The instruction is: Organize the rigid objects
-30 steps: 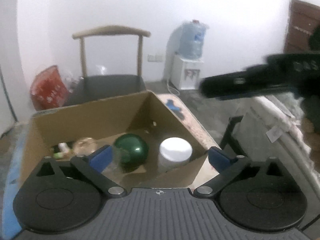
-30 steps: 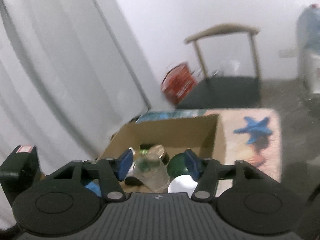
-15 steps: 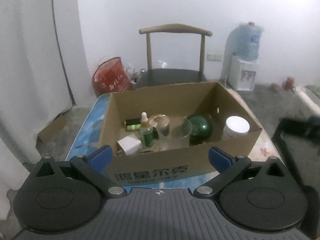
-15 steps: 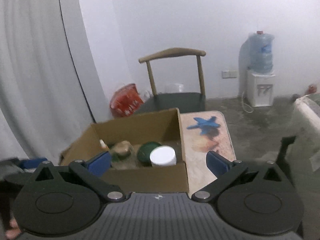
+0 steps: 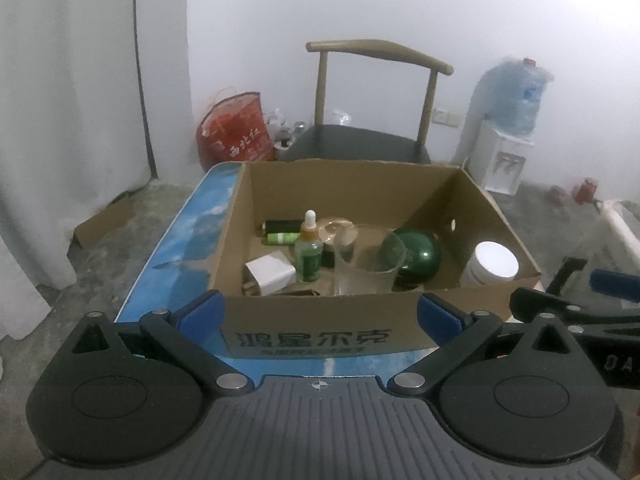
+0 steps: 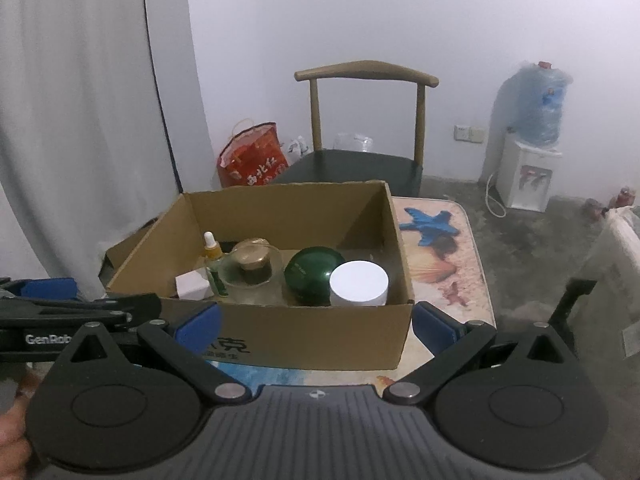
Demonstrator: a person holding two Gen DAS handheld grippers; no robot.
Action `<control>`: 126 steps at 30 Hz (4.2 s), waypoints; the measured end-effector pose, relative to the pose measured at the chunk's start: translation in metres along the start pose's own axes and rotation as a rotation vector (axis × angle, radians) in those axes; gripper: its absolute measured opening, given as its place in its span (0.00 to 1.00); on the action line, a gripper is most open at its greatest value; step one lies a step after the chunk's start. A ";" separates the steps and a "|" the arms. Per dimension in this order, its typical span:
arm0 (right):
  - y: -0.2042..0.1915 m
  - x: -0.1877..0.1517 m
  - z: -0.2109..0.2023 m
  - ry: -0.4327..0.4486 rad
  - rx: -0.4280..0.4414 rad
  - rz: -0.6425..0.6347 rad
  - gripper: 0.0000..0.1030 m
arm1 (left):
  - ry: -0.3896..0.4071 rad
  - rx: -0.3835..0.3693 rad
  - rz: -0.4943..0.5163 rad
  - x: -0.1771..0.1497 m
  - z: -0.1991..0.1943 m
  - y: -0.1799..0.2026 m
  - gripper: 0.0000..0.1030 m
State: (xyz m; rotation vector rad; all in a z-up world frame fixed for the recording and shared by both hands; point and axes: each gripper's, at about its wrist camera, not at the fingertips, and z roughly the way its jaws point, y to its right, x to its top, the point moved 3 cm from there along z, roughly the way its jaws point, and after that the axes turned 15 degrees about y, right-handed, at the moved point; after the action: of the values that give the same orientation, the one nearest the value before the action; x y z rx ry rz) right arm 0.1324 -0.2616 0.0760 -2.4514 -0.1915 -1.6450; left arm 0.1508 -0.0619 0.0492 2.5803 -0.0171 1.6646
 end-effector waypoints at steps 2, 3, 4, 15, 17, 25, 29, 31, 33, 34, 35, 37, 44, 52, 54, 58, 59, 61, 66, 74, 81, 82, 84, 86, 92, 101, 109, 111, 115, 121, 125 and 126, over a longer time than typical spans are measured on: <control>-0.001 0.000 0.003 -0.002 -0.005 -0.005 1.00 | -0.002 0.000 0.000 0.000 0.002 -0.001 1.00; 0.000 0.000 0.004 -0.003 -0.009 -0.004 1.00 | -0.003 0.002 0.000 0.001 0.003 0.000 1.00; 0.000 0.000 0.005 -0.004 -0.012 -0.003 1.00 | -0.004 0.005 0.001 0.001 0.003 0.000 1.00; 0.008 -0.001 0.017 -0.022 -0.028 0.015 1.00 | -0.009 0.024 0.024 0.004 0.012 0.007 0.99; 0.009 -0.001 0.018 -0.025 -0.029 0.016 1.00 | -0.012 0.028 0.027 0.005 0.013 0.008 0.98; 0.012 0.002 0.020 -0.022 -0.029 0.024 1.00 | -0.022 0.027 0.021 0.007 0.015 0.008 0.98; 0.011 0.004 0.018 -0.016 -0.028 0.023 1.00 | -0.018 0.032 0.026 0.008 0.015 0.008 0.98; 0.011 0.004 0.018 -0.015 -0.029 0.018 1.00 | -0.016 0.033 0.027 0.009 0.014 0.008 0.98; 0.010 0.005 0.017 -0.013 -0.030 0.014 1.00 | -0.014 0.032 0.029 0.009 0.013 0.008 0.98; 0.010 0.005 0.017 -0.013 -0.029 0.013 1.00 | -0.013 0.032 0.030 0.009 0.012 0.007 0.98; 0.009 0.005 0.016 -0.013 -0.030 0.013 1.00 | -0.011 0.033 0.032 0.009 0.012 0.007 0.98; 0.009 0.005 0.016 -0.013 -0.030 0.014 1.00 | -0.008 0.035 0.035 0.009 0.012 0.008 0.98; 0.007 0.005 0.014 -0.015 -0.031 0.009 1.00 | -0.009 0.039 0.039 0.008 0.012 0.009 0.97; 0.006 0.005 0.013 -0.016 -0.030 0.009 1.00 | -0.011 0.039 0.041 0.008 0.012 0.009 0.97; 0.005 0.005 0.013 -0.017 -0.032 0.011 1.00 | -0.012 0.040 0.041 0.008 0.012 0.010 0.97; 0.005 0.004 0.012 -0.021 -0.034 0.015 1.00 | -0.015 0.040 0.043 0.007 0.013 0.011 0.97; 0.005 0.004 0.012 -0.022 -0.034 0.015 1.00 | -0.015 0.040 0.043 0.007 0.013 0.011 0.97; 0.006 0.004 0.013 -0.022 -0.034 0.015 1.00 | -0.016 0.040 0.043 0.007 0.013 0.011 0.97; 0.006 0.004 0.013 -0.022 -0.033 0.016 1.00 | -0.015 0.041 0.043 0.007 0.013 0.012 0.97; 0.007 0.002 0.013 -0.023 -0.034 0.017 1.00 | -0.016 0.041 0.043 0.007 0.013 0.011 0.97; 0.007 0.002 0.013 -0.023 -0.034 0.018 1.00 | -0.016 0.039 0.044 0.007 0.013 0.011 0.97; 0.007 0.003 0.013 -0.023 -0.034 0.018 1.00 | -0.016 0.041 0.044 0.007 0.013 0.012 0.97; 0.007 0.001 0.012 -0.024 -0.036 0.019 1.00 | -0.016 0.040 0.043 0.007 0.013 0.012 0.97; 0.007 0.001 0.012 -0.024 -0.036 0.019 1.00 | -0.016 0.041 0.044 0.007 0.013 0.012 0.97; 0.007 0.002 0.012 -0.023 -0.036 0.019 1.00 | -0.015 0.041 0.044 0.007 0.013 0.011 0.96; 0.007 0.002 0.012 -0.023 -0.035 0.019 1.00 | -0.013 0.041 0.044 0.006 0.013 0.011 0.96; 0.008 0.002 0.013 -0.023 -0.035 0.018 1.00 | -0.013 0.041 0.044 0.006 0.013 0.011 0.96; 0.008 0.002 0.013 -0.024 -0.034 0.018 1.00 | -0.013 0.041 0.043 0.007 0.013 0.011 0.96; 0.007 0.001 0.012 -0.023 -0.036 0.019 1.00 | -0.013 0.041 0.044 0.006 0.013 0.010 0.96; 0.007 0.001 0.012 -0.023 -0.036 0.019 1.00 | -0.012 0.041 0.044 0.006 0.013 0.010 0.96; 0.007 0.001 0.012 -0.023 -0.036 0.018 1.00 | -0.013 0.041 0.044 0.006 0.013 0.011 0.96; 0.007 0.001 0.012 -0.023 -0.036 0.017 1.00 | -0.013 0.041 0.044 0.006 0.013 0.010 0.96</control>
State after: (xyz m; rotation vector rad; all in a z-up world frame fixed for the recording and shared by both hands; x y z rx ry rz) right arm 0.1455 -0.2657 0.0717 -2.4918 -0.1450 -1.6281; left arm 0.1647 -0.0729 0.0501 2.6391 -0.0412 1.6801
